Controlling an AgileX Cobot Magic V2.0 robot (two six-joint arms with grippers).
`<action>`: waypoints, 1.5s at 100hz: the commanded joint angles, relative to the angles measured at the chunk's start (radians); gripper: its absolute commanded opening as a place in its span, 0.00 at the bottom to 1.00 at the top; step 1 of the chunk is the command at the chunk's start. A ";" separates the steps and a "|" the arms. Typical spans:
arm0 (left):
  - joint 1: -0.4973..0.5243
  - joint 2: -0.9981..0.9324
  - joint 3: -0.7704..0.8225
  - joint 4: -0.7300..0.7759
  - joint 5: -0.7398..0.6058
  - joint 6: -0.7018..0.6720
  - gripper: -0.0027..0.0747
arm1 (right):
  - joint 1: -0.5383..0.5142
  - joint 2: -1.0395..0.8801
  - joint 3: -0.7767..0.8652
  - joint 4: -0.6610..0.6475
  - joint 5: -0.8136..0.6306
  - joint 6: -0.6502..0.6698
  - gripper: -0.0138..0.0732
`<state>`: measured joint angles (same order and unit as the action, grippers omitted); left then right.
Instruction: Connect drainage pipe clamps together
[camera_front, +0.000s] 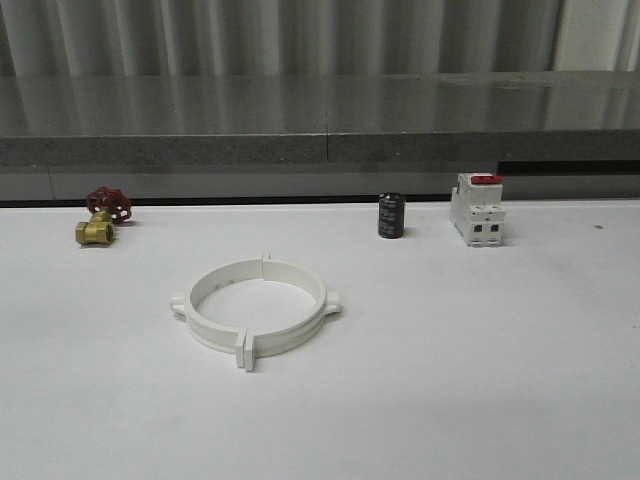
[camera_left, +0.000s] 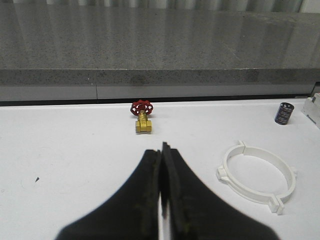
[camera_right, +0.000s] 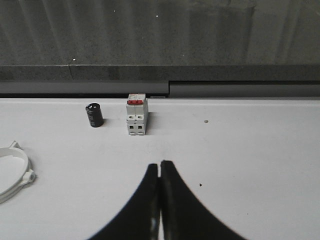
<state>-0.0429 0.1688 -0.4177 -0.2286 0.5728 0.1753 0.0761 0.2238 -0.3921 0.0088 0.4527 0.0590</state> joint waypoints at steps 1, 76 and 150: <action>0.001 0.011 -0.026 -0.017 -0.078 -0.001 0.01 | -0.018 -0.082 0.055 0.031 -0.117 -0.054 0.08; 0.001 0.013 -0.026 -0.017 -0.076 -0.001 0.01 | -0.018 -0.248 0.403 0.041 -0.484 -0.042 0.08; 0.001 0.013 -0.026 -0.017 -0.076 -0.001 0.01 | -0.018 -0.248 0.403 0.041 -0.484 -0.042 0.08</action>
<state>-0.0429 0.1688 -0.4177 -0.2286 0.5712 0.1753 0.0621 -0.0096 0.0271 0.0449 0.0560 0.0196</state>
